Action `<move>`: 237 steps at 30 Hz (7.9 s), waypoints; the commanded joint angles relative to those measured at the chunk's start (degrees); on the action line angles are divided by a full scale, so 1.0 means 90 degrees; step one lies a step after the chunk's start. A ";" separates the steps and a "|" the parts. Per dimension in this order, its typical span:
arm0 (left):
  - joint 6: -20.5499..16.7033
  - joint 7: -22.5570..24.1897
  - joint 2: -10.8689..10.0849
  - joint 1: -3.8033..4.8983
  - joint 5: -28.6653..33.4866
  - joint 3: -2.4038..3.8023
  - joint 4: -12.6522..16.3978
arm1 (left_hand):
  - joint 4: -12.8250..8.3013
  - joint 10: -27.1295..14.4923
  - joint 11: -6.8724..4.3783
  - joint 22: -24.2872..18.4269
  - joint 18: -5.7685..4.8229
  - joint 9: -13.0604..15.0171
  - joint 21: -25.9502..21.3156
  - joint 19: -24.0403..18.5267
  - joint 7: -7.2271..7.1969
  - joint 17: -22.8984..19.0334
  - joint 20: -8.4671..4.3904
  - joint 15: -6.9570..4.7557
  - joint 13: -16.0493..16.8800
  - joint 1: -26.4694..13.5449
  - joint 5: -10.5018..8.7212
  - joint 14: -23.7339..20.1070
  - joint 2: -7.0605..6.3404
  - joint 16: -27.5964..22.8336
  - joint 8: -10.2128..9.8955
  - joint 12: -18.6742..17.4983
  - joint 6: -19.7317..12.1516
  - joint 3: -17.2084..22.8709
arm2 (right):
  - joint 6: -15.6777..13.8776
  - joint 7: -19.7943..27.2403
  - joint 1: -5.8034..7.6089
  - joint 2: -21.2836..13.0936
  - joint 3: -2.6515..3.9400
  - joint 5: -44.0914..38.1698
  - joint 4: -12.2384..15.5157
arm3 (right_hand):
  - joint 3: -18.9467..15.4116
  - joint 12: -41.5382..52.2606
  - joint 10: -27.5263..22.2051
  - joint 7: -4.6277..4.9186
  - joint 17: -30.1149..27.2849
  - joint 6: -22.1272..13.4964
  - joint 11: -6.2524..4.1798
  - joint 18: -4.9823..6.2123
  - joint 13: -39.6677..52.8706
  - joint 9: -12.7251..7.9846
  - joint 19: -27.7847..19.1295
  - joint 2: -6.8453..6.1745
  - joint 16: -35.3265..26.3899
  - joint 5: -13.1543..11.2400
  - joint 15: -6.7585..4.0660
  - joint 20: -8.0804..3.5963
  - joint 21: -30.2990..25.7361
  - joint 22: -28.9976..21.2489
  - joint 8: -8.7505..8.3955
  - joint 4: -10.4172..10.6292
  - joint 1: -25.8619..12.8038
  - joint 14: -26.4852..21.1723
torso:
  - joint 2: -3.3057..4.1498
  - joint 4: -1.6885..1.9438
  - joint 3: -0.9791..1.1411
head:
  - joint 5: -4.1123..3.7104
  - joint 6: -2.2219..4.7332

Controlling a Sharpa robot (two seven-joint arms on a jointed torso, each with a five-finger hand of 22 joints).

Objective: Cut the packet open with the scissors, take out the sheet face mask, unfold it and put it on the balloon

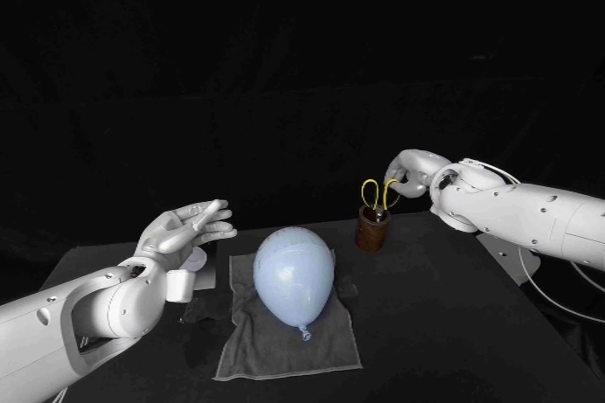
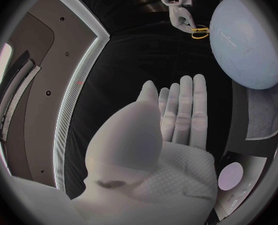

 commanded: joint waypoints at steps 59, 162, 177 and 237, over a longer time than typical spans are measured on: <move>-0.0352 -0.0188 0.1262 0.0522 -0.0905 0.0019 -0.2727 | -0.0060 -0.1710 0.0620 -0.0687 -0.0424 -0.0104 -0.2138 -0.3262 0.0253 -0.0884 0.0701 0.0792 -0.0006 0.0125 0.0015 -0.2276 0.0164 -0.2329 -0.0650 -0.0210 -0.0884 -0.1013 | -0.2176 -0.0757 0.0134 0.3126 0.0114 0.2779 -0.1359 | 0.0287 -0.0013 0.0528 -0.0007 -0.0428 -0.0091 -0.0372 -0.0077 0.0020 0.0230 -0.0080 -0.0051 -0.0141 0.0046 -0.0087 -0.0009 -0.0071 -0.0115 0.0161 -0.0259 -0.0214 0.0103 | -0.0024 0.0053 -0.0134 | 0.0731 0.0203; 0.1440 -0.1429 0.3431 0.0434 -0.0796 -0.0258 -0.4895 | -0.0088 -0.2702 0.0076 -0.0783 0.0132 -0.0069 -0.2480 -0.4364 -0.0156 -0.1577 0.0661 0.0478 -0.0070 0.0417 0.0008 -0.3252 0.0196 -0.2662 -0.0782 -0.0319 -0.1759 -0.1052 | -0.2863 0.0982 -0.0198 0.3849 0.0414 0.6252 -0.0784 | 0.0379 -0.0018 0.0523 0.0003 -0.0510 -0.0134 -0.0363 -0.0056 0.0014 0.0303 -0.0148 -0.0006 -0.0171 0.0045 -0.0080 -0.0006 -0.0132 -0.0199 0.0175 -0.0361 -0.0336 0.0090 | 0.0034 0.0107 -0.0224 | 0.1131 0.0234; 0.1563 -0.1294 0.3509 0.0393 -0.0860 -0.0258 -0.4920 | -0.0152 -0.3195 -0.0199 -0.0804 0.0143 -0.0023 -0.2512 -0.4726 -0.0401 -0.1698 0.0597 0.0439 -0.0063 0.0568 0.0010 -0.3680 0.0315 -0.2647 -0.0749 -0.0294 -0.1696 -0.1280 | -0.2788 0.1017 -0.0198 0.3861 0.0449 0.6479 -0.0772 | 0.0385 -0.0020 0.0519 0.0004 -0.0510 -0.0138 -0.0362 -0.0054 0.0012 0.0307 -0.0153 -0.0001 -0.0172 0.0044 -0.0079 -0.0005 -0.0137 -0.0206 0.0175 -0.0368 -0.0344 0.0090 | 0.0031 0.0105 -0.0229 | 0.1174 0.0220; 0.1218 -0.1005 0.3422 0.0388 -0.0609 -0.0229 -0.5038 | -0.0018 -0.0394 -0.0245 -0.0684 0.0166 0.0558 -0.2195 -0.3317 -0.0586 -0.1146 0.0379 0.0192 -0.0018 0.1103 0.0016 -0.1315 0.1692 -0.2052 0.0144 -0.0176 0.0131 -0.0312 | -0.1996 0.0609 -0.0172 0.3471 0.0451 0.6414 -0.0721 | 0.0411 -0.0033 0.0463 0.0023 -0.0547 -0.0194 -0.0343 -0.0040 -0.0001 0.0348 -0.0204 0.0032 -0.0191 0.0044 -0.0067 0.0004 -0.0188 -0.0266 0.0167 -0.0420 -0.0441 0.0078 | 0.0029 0.0102 -0.0224 | 0.1197 0.0161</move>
